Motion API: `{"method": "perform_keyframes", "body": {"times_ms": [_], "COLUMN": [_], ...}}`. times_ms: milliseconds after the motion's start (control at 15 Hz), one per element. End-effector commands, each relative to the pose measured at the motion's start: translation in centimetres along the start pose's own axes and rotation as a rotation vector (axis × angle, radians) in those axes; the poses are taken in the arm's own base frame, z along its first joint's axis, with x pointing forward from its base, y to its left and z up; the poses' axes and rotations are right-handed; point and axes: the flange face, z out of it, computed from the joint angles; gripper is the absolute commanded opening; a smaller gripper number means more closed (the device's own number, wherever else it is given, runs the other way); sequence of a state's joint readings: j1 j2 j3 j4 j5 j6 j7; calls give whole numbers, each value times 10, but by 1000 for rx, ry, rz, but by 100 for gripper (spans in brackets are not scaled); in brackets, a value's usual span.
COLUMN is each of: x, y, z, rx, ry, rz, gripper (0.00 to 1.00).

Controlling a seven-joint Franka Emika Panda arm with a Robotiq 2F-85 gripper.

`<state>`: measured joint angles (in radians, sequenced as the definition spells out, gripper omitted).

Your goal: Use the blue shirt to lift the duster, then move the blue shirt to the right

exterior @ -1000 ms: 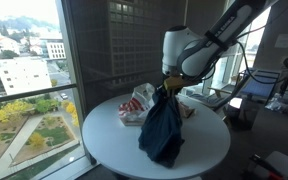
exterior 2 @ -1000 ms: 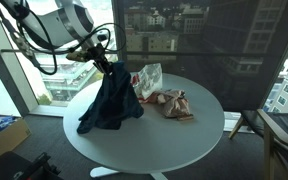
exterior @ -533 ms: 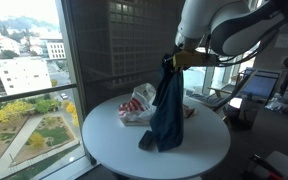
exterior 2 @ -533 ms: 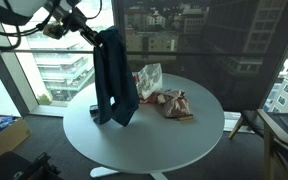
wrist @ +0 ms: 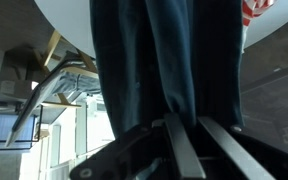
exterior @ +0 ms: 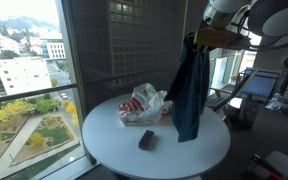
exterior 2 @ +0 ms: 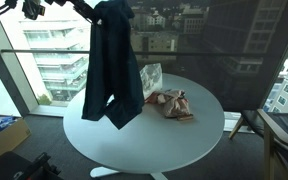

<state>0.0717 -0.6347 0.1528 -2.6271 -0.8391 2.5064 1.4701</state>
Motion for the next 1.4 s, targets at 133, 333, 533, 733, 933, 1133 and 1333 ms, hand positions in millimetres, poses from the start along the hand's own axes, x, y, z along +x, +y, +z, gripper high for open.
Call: {"method": "perform_keyframes", "body": {"times_ms": [133,333,533,733,933,1133,1333], "x": [-15,-28,-41,-59,-79,-100,-124], "y": [47,67,79,83,80,78,73], "z": [65,116,163,209,253,295,329], "rx": [-121,-173,-203,-204,-176,-168,-173], "ry": [-64,-142,-224,-328,-424,-512,-604], "rz": [42,38,34,30,36,42,30], "gripper": [12,12,12,13,12,12,12]}}
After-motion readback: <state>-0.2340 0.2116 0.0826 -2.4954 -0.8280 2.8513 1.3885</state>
